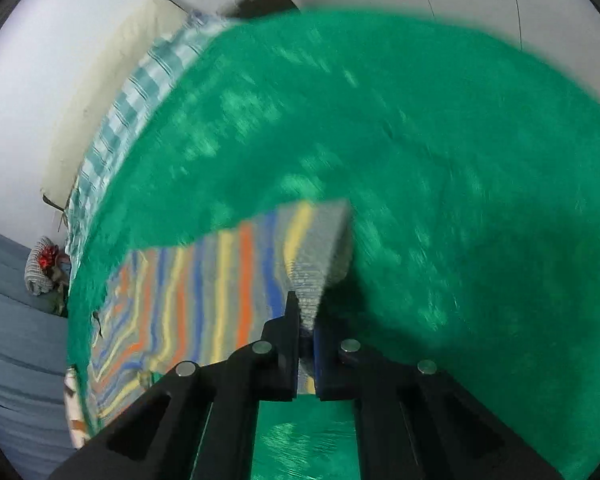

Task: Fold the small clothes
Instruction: 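Grasp the other sleeve cuff with the right gripper and lift it, then lay the held sleeve across the sweater body and open the right gripper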

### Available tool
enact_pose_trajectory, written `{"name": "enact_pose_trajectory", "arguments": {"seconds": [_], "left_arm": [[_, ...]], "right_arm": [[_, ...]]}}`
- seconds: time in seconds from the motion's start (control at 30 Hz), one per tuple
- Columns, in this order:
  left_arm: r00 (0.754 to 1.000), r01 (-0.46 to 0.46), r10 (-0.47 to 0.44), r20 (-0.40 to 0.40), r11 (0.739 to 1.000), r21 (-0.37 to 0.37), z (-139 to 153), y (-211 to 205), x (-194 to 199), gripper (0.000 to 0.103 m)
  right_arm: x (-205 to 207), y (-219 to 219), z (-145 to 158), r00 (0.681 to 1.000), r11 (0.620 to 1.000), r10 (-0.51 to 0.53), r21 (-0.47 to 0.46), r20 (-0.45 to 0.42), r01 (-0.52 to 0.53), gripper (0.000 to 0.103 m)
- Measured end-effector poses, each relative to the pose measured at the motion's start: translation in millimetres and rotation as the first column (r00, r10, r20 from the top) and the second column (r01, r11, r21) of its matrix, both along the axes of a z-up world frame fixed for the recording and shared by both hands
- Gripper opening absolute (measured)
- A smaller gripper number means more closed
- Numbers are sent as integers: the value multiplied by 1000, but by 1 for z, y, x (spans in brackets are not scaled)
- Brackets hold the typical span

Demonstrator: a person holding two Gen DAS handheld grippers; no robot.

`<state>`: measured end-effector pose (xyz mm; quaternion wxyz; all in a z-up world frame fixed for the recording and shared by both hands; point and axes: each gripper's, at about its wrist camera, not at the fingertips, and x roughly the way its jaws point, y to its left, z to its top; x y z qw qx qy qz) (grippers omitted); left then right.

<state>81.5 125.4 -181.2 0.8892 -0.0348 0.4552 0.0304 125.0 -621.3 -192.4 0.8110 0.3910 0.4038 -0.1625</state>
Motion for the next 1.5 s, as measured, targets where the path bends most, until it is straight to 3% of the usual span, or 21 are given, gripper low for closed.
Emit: {"name": "enact_pose_trajectory", "arguments": {"seconds": [0.13, 0.2, 0.3, 0.4, 0.5, 0.57, 0.6, 0.63, 0.67, 0.87, 0.97, 1.03, 1.13, 1.23, 1.33, 1.4, 1.5], "left_arm": [[1000, 13, -13, 1, 1000, -5, 0, -2, 2, 98], [1000, 23, -23, 0, 1000, -12, 0, -3, 3, 98], [999, 32, -32, 7, 999, -21, 2, -4, 3, 98], [999, 35, -34, 22, 999, -21, 6, -2, 2, 98], [999, 26, -26, 22, 999, -25, 7, 2, 0, 98], [1000, 17, -17, 13, 1000, -26, 6, 5, 1, 98], [1000, 13, -13, 9, 1000, -28, 5, 6, 1, 98], [1000, 9, -9, 3, 999, -31, 3, 7, 1, 98], [1000, 6, -6, -1, 999, -32, 2, 8, 2, 98], [1000, 13, -13, 1, 999, -35, 3, 7, 4, 98], [1000, 23, -23, -1, 999, -34, 2, 4, 6, 98], [999, 34, -34, -4, 999, -27, 1, 0, 7, 98], [999, 51, -51, -7, 999, -5, 0, -5, 6, 98], [998, 57, -57, -4, 998, 10, 1, -7, 4, 98], [998, 55, -55, -4, 998, 8, 1, -6, 4, 98], [999, 51, -51, -7, 999, 5, 0, -7, 5, 98], [999, 41, -41, -12, 999, 2, -2, -7, 6, 98]], "right_arm": [[29, 52, 62, 983, 975, 166, -161, 75, -152, 5], [47, 88, 90, 956, 949, 271, -197, 110, -246, 5], [85, 158, 123, 887, 892, 432, -221, 162, -395, 5], [115, 218, 134, 827, 839, 535, -225, 172, -496, 5], [151, 278, 127, 771, 780, 619, -236, 150, -580, 5], [168, 302, 112, 751, 766, 641, -193, 158, -614, 11], [178, 313, 102, 743, 760, 650, -143, 162, -634, 29], [190, 323, 90, 744, 759, 650, -81, 155, -646, 57], [197, 323, 82, 752, 765, 643, -63, 148, -641, 66], [191, 286, 65, 798, 810, 572, 19, 190, -586, 68], [184, 259, 38, 838, 833, 528, 108, 140, -542, 68], [173, 237, 8, 875, 863, 482, 148, 42, -483, 67], [157, 213, -20, 895, 908, 418, 49, -154, -416, 58], [141, 205, -5, 914, 917, 386, -49, -127, -395, 59], [133, 218, 18, 890, 889, 457, -29, -2, -456, 60], [133, 234, 23, 852, 853, 522, -19, 36, -521, 62], [137, 252, 4, 824, 824, 567, 15, -15, -567, 63]]}}
